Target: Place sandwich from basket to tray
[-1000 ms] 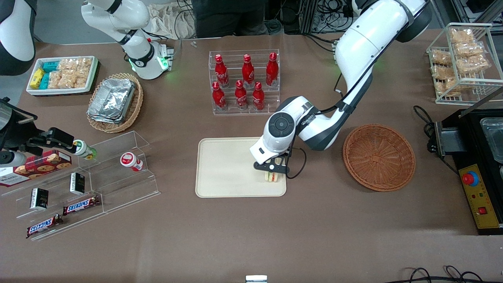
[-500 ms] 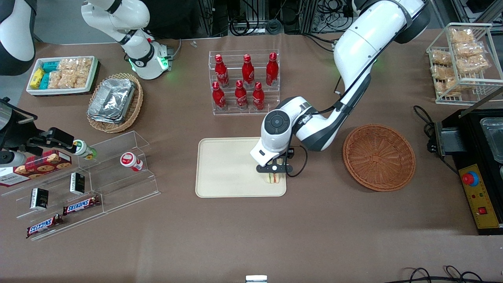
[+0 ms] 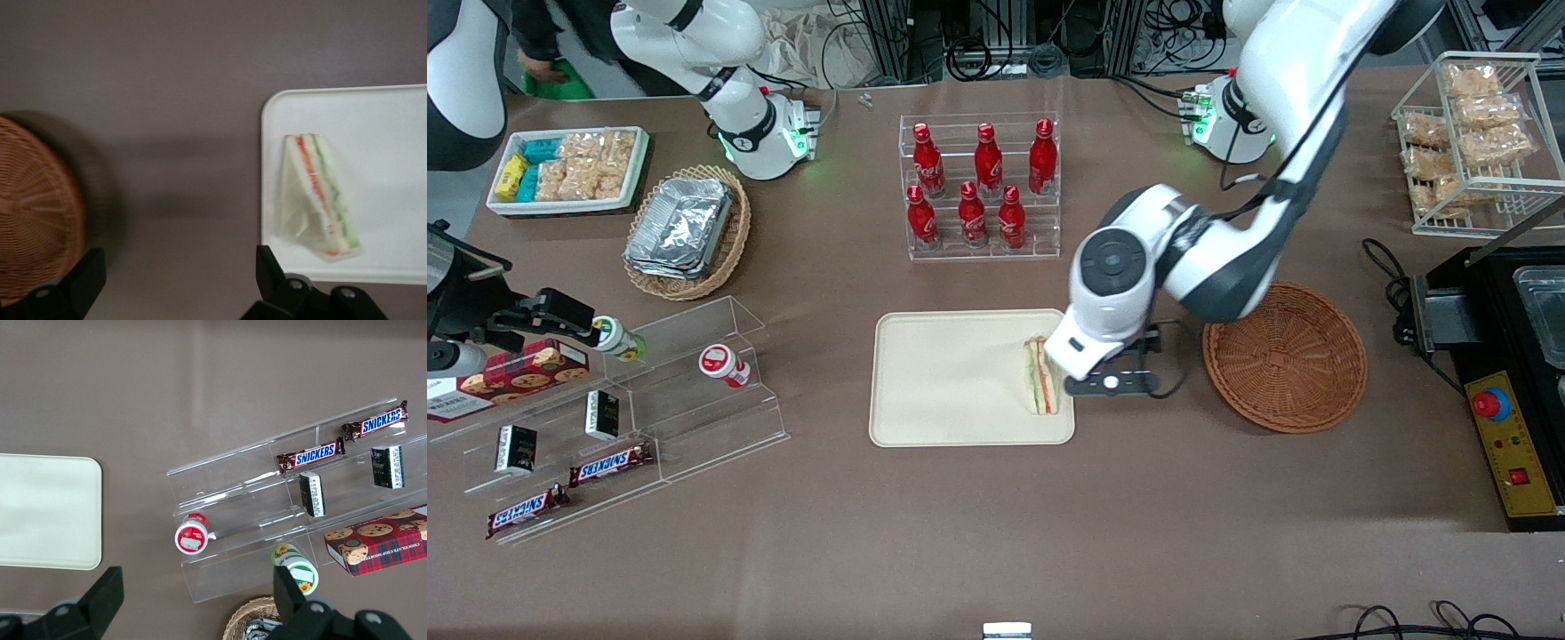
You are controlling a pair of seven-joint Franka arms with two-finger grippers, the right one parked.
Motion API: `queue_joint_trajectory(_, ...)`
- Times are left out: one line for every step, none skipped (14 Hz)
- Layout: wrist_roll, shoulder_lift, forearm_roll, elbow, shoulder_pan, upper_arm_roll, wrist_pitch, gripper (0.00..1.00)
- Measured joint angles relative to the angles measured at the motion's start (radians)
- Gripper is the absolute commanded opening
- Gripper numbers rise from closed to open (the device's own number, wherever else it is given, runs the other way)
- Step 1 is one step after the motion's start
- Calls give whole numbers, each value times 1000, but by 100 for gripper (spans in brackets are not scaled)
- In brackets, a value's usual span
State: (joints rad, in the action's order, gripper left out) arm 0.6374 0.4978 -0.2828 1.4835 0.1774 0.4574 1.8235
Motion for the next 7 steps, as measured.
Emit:
queue_joint_trajectory(-72, -35, 15, 0, -39, 0, -34, 100)
queue_joint_trajectory(-157, -68, 20, 0, -80, -1, -68, 100)
queue_joint_trajectory(-242, -97, 22, 0, -119, -1, -95, 100)
queue_joint_trajectory(-319, -127, 24, 0, -159, -2, -125, 100)
queue_joint_trajectory(-377, -157, 26, 0, -199, -2, -157, 100)
queue_joint_trajectory(-418, -187, 27, -1, -237, -3, -188, 100)
queue_joint_trajectory(-439, -215, 28, -1, -272, -3, -214, 100)
